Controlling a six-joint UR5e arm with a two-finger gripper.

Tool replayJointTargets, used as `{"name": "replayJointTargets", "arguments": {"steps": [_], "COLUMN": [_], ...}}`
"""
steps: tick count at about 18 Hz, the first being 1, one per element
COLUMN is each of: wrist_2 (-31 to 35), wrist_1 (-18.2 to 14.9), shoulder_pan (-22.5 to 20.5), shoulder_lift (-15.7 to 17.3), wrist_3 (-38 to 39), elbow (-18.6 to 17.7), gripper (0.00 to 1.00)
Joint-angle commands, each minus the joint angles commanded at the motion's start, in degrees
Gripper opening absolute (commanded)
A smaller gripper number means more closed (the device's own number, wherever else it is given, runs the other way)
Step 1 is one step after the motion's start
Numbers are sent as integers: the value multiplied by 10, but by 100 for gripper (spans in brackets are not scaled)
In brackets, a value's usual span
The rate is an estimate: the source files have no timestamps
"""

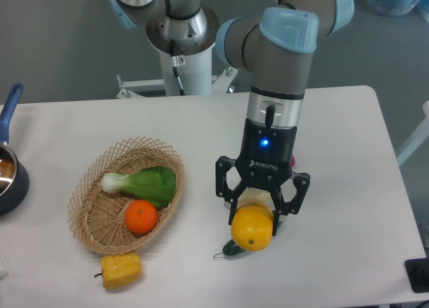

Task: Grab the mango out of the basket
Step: 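Lift the yellow mango out of the basket and carry it away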

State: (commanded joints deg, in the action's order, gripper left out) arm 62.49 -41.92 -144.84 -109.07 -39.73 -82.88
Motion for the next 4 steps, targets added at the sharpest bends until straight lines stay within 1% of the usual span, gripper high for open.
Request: {"name": "replayJointTargets", "arguments": {"steps": [4], "wrist_2": [0], "wrist_1": [0], "shoulder_pan": [-1], "shoulder_lift": [2], "wrist_3": [4], "elbow": [1], "gripper": [26]}}
